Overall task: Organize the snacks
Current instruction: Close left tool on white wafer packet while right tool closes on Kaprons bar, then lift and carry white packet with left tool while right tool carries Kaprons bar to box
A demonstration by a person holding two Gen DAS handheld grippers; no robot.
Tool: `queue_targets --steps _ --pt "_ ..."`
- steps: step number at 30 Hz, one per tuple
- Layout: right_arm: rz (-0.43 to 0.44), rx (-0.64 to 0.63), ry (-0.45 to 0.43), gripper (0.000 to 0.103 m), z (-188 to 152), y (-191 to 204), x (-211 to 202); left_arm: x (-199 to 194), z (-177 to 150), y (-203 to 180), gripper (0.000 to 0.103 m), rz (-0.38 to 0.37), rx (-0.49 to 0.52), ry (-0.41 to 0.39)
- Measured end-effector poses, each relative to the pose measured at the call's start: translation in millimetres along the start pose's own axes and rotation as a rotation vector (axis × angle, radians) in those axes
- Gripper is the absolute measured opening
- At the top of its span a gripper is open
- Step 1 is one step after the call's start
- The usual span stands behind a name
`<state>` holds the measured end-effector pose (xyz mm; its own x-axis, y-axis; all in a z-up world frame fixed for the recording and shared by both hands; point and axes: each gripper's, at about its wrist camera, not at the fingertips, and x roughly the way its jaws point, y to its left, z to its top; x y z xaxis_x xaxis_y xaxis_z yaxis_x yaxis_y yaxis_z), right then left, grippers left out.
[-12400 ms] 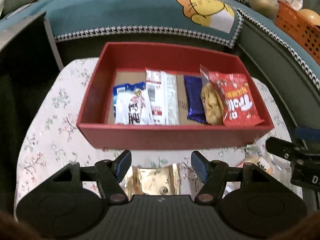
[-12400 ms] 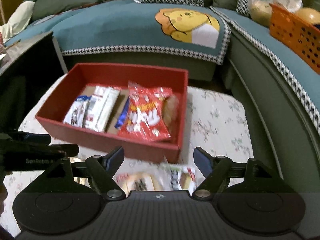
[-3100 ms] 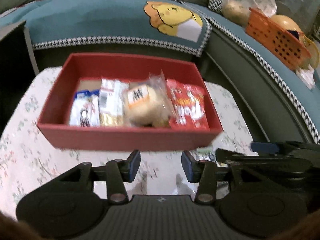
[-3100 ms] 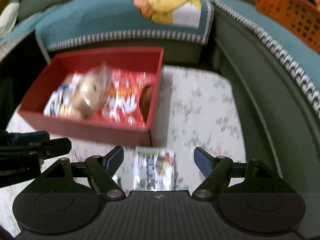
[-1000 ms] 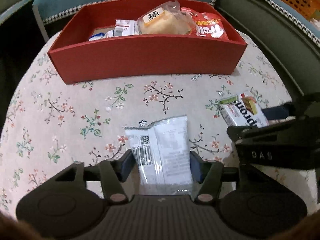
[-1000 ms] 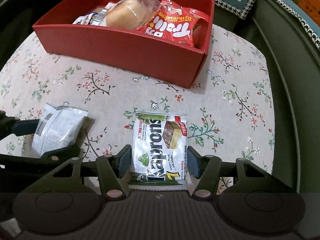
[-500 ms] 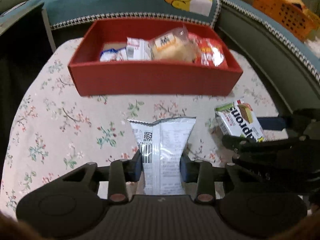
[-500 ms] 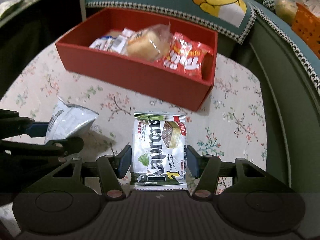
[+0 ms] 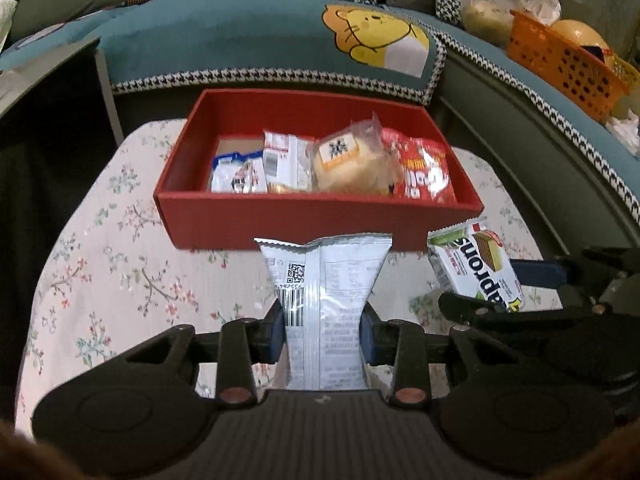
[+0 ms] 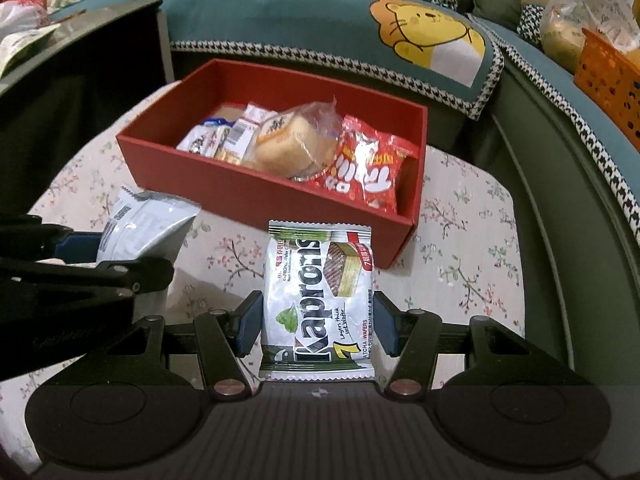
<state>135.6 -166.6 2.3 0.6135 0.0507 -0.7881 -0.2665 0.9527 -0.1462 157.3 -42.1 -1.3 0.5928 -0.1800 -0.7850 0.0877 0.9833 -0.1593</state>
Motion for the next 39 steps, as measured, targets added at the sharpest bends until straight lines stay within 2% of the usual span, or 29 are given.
queue_targets --steps 26,39 --pt "-0.026 0.062 -0.155 0.064 59 -20 -5 9 77 6 0.066 0.024 -0.041 -0.133" --pt "-0.025 0.087 -0.173 0.064 86 -29 18 32 110 -9 0.066 0.027 -0.016 -0.165"
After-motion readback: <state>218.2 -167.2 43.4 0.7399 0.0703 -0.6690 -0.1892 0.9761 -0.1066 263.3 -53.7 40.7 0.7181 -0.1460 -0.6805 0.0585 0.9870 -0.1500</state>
